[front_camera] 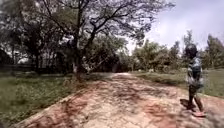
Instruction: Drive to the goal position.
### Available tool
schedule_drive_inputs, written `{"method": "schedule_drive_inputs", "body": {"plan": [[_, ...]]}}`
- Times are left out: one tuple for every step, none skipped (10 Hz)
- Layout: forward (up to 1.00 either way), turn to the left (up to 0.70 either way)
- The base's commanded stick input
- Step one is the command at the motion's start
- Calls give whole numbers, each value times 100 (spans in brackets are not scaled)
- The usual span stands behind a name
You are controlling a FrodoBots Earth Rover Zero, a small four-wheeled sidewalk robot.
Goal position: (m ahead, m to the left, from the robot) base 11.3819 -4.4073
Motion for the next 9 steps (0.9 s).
{"method": "schedule_drive_inputs", "body": {"plan": [[70,0],[70,0],[70,0],[70,0],[70,0],[70,0],[70,0],[70,0],[70,0]]}}
